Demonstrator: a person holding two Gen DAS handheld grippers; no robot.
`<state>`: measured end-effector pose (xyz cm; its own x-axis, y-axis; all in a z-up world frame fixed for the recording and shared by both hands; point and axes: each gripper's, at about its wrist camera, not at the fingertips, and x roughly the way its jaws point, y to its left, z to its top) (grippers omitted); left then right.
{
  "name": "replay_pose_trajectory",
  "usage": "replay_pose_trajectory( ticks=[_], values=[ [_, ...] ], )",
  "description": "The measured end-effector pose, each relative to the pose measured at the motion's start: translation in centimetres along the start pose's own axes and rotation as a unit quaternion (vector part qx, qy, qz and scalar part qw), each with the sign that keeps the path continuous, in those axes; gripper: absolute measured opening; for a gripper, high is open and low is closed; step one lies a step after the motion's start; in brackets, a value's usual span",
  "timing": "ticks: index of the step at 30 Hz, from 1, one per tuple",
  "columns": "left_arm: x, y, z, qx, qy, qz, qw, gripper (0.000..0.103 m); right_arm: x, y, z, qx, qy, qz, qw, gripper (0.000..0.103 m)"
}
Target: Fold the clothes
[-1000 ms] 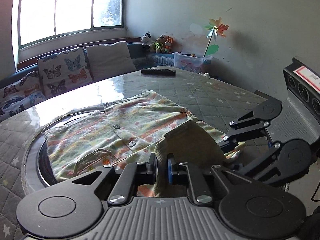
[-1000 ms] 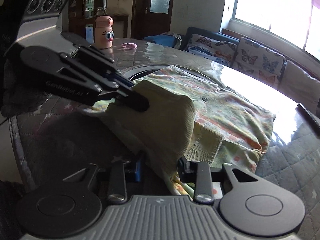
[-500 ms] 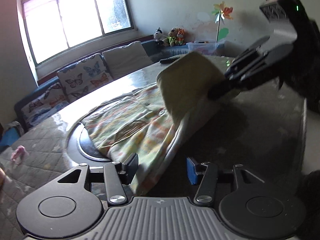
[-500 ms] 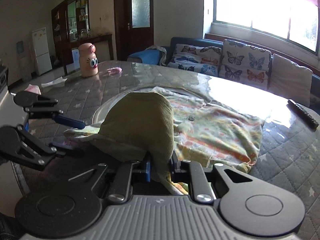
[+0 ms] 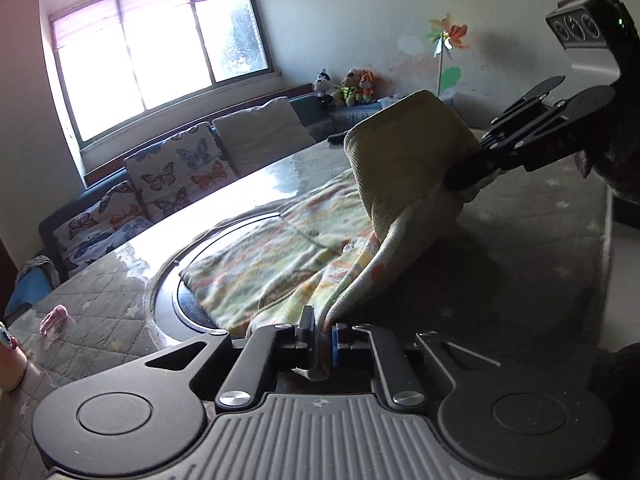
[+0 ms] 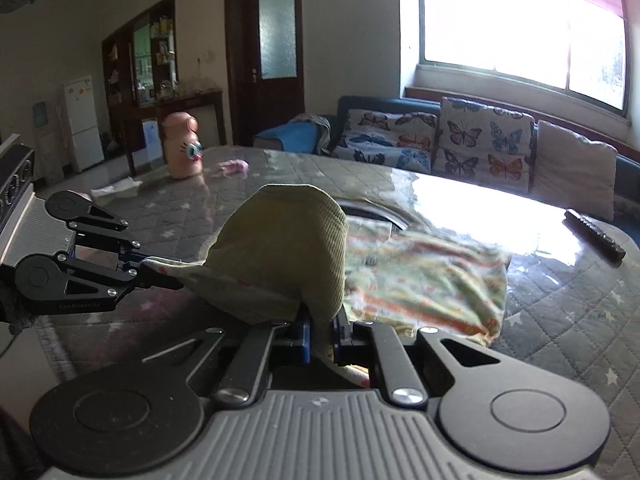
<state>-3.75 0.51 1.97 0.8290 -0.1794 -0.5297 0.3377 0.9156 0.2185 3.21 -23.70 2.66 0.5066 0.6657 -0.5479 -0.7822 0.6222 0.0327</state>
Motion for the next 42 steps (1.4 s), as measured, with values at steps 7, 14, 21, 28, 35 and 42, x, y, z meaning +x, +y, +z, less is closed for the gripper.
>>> replay_pose_trajectory(
  ticks=[7, 14, 21, 28, 35, 42],
  values=[
    [-5.4, -2.0, 0.5, -0.023, 0.013, -0.068, 0.9974, 0.008, -6.3, 1.9, -0.1, -0.026, -0.010, 0.023, 0.999, 0.009],
    [-4.3, 0.0, 2.2, -0.056, 0.006, -0.063, 0.9964, 0.008, -5.8, 1.3, 1.9, -0.033, -0.011, 0.014, 0.999, 0.009],
    [0.1, 4.9, 4.0, -0.110, 0.021, -0.051, 0.9924, 0.008, -0.8, -1.4, 6.0, -0.037, -0.002, 0.013, 0.999, 0.009],
    [6.8, 9.7, 3.6, -0.179, 0.080, -0.045, 0.9795, 0.009, 7.6, -4.1, 8.4, -0.037, 0.044, 0.009, 0.998, 0.009],
    [11.2, 11.5, 1.2, -0.221, 0.132, -0.029, 0.9660, 0.010, 12.9, -5.5, 6.3, 0.002, 0.059, -0.016, 0.998, 0.021],
    [11.0, 12.1, 1.1, -0.228, 0.123, -0.011, 0.9658, 0.017, 10.9, -8.0, 2.8, 0.072, 0.039, -0.057, 0.995, 0.025]
  ],
)
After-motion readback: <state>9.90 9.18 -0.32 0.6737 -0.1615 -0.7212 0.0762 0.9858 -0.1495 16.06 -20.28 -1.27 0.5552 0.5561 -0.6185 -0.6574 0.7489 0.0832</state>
